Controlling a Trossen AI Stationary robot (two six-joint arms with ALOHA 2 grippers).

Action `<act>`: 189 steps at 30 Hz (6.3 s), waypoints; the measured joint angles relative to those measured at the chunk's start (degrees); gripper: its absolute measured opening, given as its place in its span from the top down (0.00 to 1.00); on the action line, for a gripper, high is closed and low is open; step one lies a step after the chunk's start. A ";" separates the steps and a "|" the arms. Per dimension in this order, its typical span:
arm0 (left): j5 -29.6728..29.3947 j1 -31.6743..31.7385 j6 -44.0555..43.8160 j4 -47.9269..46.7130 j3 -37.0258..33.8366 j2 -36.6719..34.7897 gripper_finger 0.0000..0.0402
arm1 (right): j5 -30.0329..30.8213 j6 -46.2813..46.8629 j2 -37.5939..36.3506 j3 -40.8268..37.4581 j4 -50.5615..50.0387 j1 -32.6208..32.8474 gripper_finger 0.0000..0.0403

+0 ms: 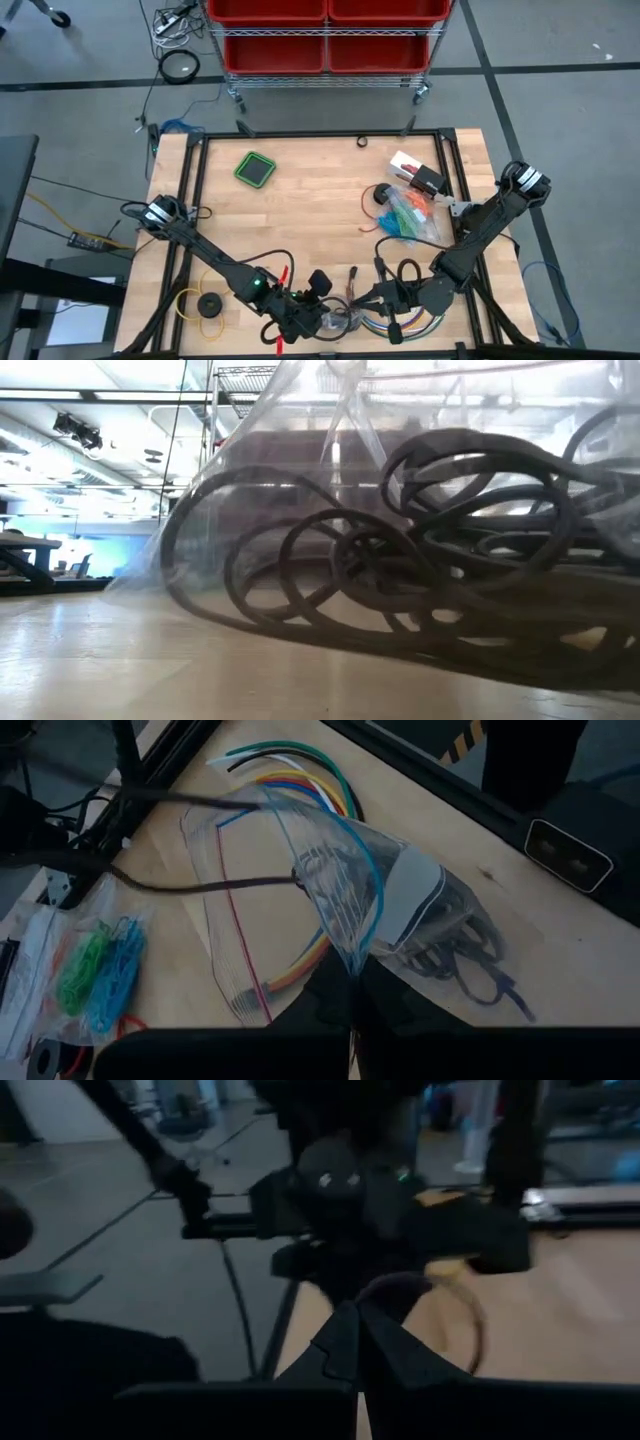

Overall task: Sort rubber bands
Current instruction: Put the black rubber band into the transparent zip bag, then close the transparent zip bag

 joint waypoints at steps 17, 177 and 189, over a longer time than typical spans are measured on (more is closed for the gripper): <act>0.11 -0.02 0.36 0.43 0.00 0.00 1.00 | -3.99 5.67 0.97 -0.02 -1.71 -0.70 1.00; -8.57 -0.83 -3.40 -7.50 -0.02 -0.87 1.00 | -4.47 13.43 2.78 -23.04 23.39 -1.32 0.74; -8.57 -0.79 -3.40 -7.51 -0.02 -0.87 1.00 | -4.91 14.02 2.78 -21.90 18.80 -2.39 0.74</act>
